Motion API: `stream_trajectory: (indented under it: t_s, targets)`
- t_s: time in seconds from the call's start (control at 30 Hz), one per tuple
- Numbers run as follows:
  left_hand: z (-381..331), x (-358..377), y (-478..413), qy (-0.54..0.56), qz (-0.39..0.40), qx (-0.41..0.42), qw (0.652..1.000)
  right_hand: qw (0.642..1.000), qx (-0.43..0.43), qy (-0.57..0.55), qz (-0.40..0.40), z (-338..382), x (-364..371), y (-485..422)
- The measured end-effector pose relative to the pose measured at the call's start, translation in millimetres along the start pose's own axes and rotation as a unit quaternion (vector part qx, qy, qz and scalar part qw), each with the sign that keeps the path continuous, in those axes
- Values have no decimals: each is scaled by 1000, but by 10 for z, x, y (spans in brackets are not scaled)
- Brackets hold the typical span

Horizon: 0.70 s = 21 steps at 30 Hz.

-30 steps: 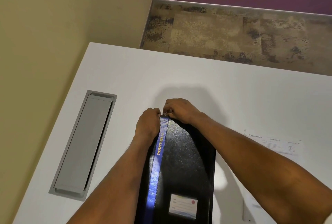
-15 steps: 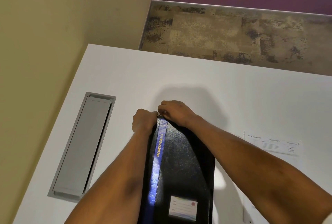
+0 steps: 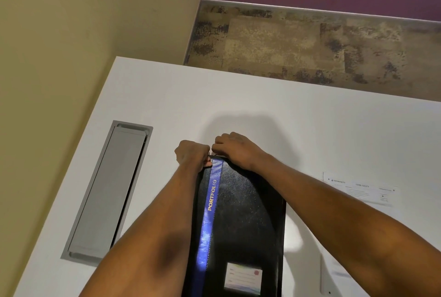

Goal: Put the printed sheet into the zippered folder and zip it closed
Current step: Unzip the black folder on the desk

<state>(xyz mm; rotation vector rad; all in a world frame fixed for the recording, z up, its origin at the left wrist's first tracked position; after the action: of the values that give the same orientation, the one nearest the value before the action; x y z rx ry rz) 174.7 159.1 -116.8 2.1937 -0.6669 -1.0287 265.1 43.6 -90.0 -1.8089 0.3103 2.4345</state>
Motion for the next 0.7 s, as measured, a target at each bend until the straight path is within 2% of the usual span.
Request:
stream_trajectory:
  t_s: [0.13, 0.4, 0.7]
  targets:
    - [51, -72, -71, -8, -18, 8, 1000, 1000, -11, 22, 10, -134, 48, 185]
    - [16, 40, 0, 35, -19, -3, 999, 999, 45, 26, 6, -332, -12, 538]
    - [31, 134, 74, -28, -35, 24, 999, 997, 77, 13, 17, -303, -10, 726]
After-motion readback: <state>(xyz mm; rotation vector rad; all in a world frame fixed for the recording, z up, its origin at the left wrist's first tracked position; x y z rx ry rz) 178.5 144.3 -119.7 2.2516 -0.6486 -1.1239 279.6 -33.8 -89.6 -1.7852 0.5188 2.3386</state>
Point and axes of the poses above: each hand's wrist, its own y-axis away from the middle knuckle, its own x-axis out of the palm, z = x × y, the point moved 7 cm from there along -y, towards the middle knuckle, and after that the axes turned 5 degrees about y, right-handed, at the moved point
